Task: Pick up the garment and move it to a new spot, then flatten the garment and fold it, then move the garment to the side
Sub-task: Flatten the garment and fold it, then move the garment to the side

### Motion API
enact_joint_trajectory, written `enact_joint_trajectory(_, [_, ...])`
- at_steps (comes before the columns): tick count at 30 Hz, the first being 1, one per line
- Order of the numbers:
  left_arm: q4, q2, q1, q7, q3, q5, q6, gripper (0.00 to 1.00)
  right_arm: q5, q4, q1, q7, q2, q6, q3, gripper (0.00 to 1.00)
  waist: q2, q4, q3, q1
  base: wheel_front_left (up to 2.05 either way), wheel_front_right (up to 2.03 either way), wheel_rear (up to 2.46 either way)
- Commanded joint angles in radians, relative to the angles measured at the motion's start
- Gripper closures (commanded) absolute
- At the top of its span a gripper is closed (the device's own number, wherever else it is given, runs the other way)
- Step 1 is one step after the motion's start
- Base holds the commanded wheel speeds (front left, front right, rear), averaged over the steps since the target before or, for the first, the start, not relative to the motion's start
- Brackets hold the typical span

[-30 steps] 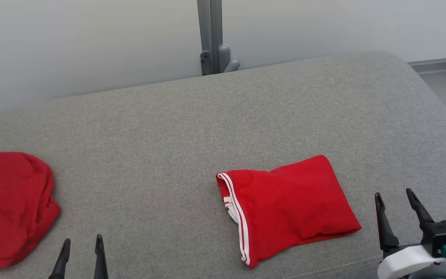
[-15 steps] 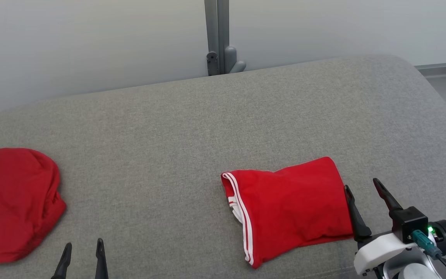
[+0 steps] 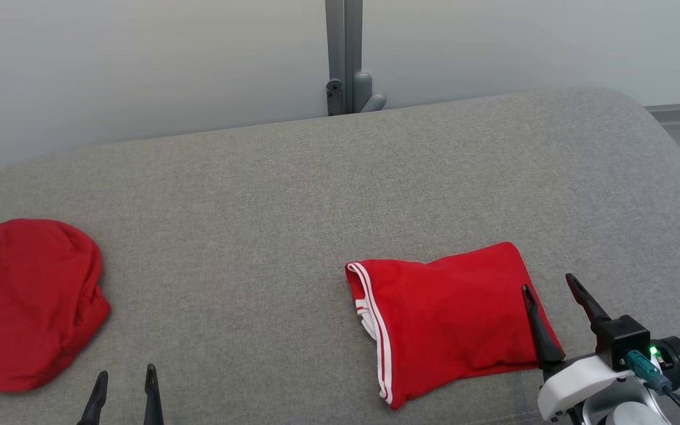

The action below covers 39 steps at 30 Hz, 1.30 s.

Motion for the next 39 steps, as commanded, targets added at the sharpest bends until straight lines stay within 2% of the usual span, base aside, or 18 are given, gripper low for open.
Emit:
enact_joint_trajectory(1, [-0.003,0.001,-0.003,-0.003,0.003,0.004,-0.002,0.0,0.003,0.003,-0.002,-0.003,-0.004,-0.001,0.0,0.0,0.0109,0.001,0.0,0.0,0.0,0.0,0.0])
enact_joint_trajectory(8, [-0.003,0.001,0.003,-0.003,0.008,0.007,0.002,0.0,0.009,-0.002,-0.009,-0.003,0.0,-0.001,0.007,0.0,0.0109,0.002,0.002,0.0,0.0,0.0,0.0])
enact_joint_trajectory(12, [-0.006,0.001,0.001,-0.003,0.014,0.011,0.006,0.0,0.073,0.013,-0.016,-0.003,0.002,-0.001,0.016,0.0,0.0109,0.004,0.003,0.0,0.0,0.0,0.0])
enact_joint_trajectory(14, [-0.01,0.001,0.0,-0.003,0.016,0.012,0.006,0.0,0.119,0.056,-0.027,-0.002,-0.018,-0.001,0.034,0.0,0.0109,0.005,0.007,0.0,0.0,0.0,0.0])
enact_joint_trajectory(21, [-0.012,0.001,-0.012,-0.003,0.015,0.027,0.0,0.0,0.316,0.144,-0.158,0.286,-0.114,-0.001,0.115,0.0,0.0109,-0.001,0.052,0.0,0.0,0.0,0.0])
enact_joint_trajectory(24, [-0.011,0.001,-0.037,-0.003,0.011,0.033,-0.006,0.0,0.361,0.169,-0.202,0.382,-0.156,-0.001,0.136,0.0,0.0109,0.007,0.082,0.0,0.0,0.0,0.0])
enact_joint_trajectory(28, [-0.009,0.001,-0.057,-0.003,0.015,0.039,-0.008,0.0,0.381,0.21,-0.239,0.434,-0.169,-0.001,0.114,0.0,0.0109,0.02,0.119,0.0,0.0,0.0,0.0])
enact_joint_trajectory(31, [-0.012,0.001,-0.075,-0.003,0.021,0.043,-0.011,0.0,0.401,0.235,-0.267,0.448,-0.154,-0.001,0.109,0.0,0.0109,0.024,0.153,0.0,0.0,0.0,0.0])
enact_joint_trajectory(37, [-0.009,0.009,-0.123,-0.003,0.014,0.052,-0.018,0.0,0.449,0.339,-0.348,0.482,-0.14,-0.001,0.145,0.0,0.0109,0.034,0.218,0.0,0.0,0.0,0.0])
enact_joint_trajectory(38, [-0.01,0.011,-0.129,-0.003,0.014,0.051,-0.018,0.0,0.462,0.351,-0.36,0.484,-0.139,-0.001,0.144,0.81,0.0109,0.035,0.225,0.0,0.0,0.0,0.0])
enact_joint_trajectory(39, [-0.009,0.012,-0.136,-0.003,0.014,0.051,-0.019,0.0,0.475,0.36,-0.371,0.478,-0.139,-0.001,0.145,1.0,0.0109,0.036,0.231,0.0,0.0,0.0,0.0])
